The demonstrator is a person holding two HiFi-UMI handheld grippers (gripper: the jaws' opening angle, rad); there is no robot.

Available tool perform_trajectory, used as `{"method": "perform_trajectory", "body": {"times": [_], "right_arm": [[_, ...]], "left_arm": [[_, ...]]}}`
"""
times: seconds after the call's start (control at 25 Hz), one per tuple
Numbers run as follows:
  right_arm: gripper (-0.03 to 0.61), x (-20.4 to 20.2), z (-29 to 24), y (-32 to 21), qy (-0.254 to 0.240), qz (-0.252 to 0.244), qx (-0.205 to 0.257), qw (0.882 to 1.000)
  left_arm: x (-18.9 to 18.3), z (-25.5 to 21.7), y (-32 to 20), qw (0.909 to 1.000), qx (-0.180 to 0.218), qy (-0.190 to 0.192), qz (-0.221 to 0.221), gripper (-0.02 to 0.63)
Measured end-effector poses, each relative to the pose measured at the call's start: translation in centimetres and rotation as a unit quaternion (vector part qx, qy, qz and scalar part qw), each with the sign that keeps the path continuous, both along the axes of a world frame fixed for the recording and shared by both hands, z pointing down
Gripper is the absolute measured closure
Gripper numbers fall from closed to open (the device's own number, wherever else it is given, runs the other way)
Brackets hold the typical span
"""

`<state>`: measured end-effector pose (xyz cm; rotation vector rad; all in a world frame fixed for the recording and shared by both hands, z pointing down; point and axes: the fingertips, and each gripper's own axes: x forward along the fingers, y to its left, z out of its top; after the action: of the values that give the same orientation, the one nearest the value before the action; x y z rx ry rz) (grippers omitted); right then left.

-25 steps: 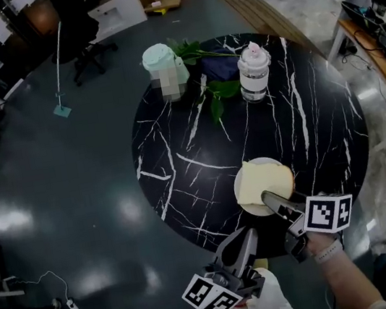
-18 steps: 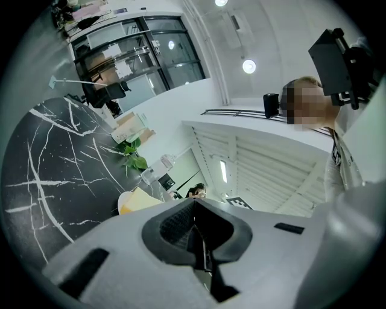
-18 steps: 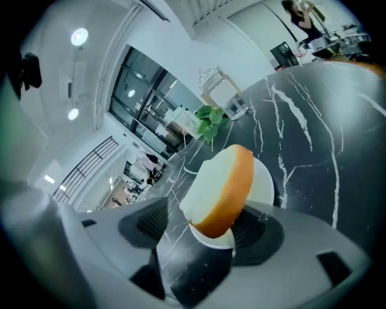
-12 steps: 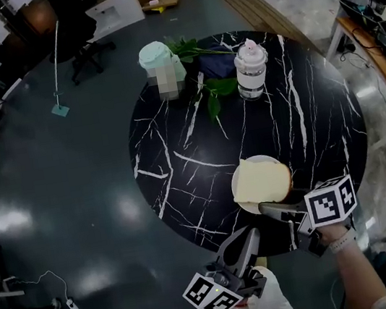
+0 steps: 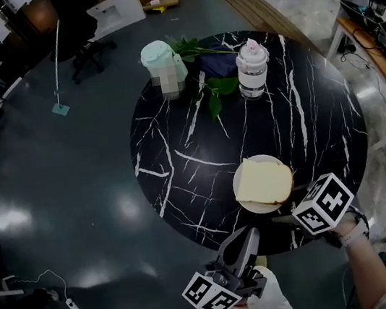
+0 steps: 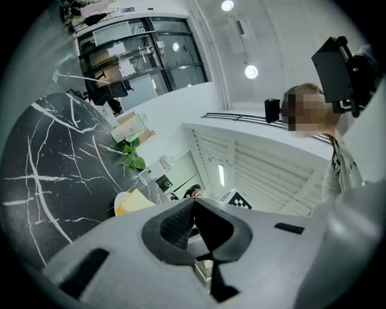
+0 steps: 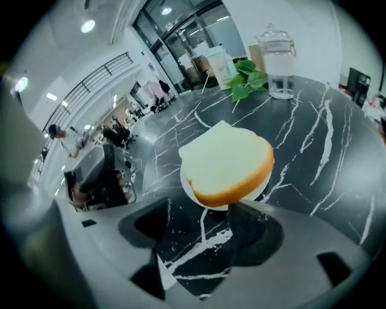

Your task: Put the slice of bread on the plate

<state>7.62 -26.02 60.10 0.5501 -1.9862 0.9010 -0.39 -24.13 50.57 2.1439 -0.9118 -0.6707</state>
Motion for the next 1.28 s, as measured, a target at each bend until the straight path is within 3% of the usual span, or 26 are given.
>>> {"method": "perform_trajectory", "body": {"times": [0.24, 0.4, 0.64, 1.0, 1.08, 1.2, 1.28], "right_arm": [[0.301, 2.8, 0.0, 0.7, 0.137, -0.087, 0.033, 0.986], [0.301, 3.4, -0.7, 1.1, 0.166, -0.1, 0.049, 0.98], [0.301, 1.0, -2.5, 1.9, 0.055, -0.051, 0.086, 0.993], [0.317, -0.4, -4.8, 5.0, -0.039, 0.008, 0.146, 0.988], [0.383, -0.8, -5.5, 5.6, -0.054, 0.019, 0.165, 0.985], [0.531, -1.5, -6.7, 6.4, -0.082, 0.042, 0.191, 0.977], [0.564, -2.1, -7.7, 7.1, -0.106, 0.055, 0.205, 0.971]], "left_arm": [[-0.1, -0.4, 0.3, 1.0, 0.002, 0.0, 0.002, 0.606], [-0.2, -0.2, 0.4, 1.0, 0.002, -0.004, 0.003, 0.606], [-0.2, -0.4, 0.8, 0.9999, 0.002, -0.011, 0.007, 0.606], [0.2, -0.9, 2.5, 0.9995, 0.005, -0.024, 0.019, 0.606], [0.3, -0.9, 2.9, 0.9991, 0.007, -0.036, 0.021, 0.606], [0.5, -1.1, 3.5, 0.9984, 0.009, -0.052, 0.023, 0.606], [0.5, -1.1, 4.0, 0.9977, 0.009, -0.062, 0.025, 0.606]]}}
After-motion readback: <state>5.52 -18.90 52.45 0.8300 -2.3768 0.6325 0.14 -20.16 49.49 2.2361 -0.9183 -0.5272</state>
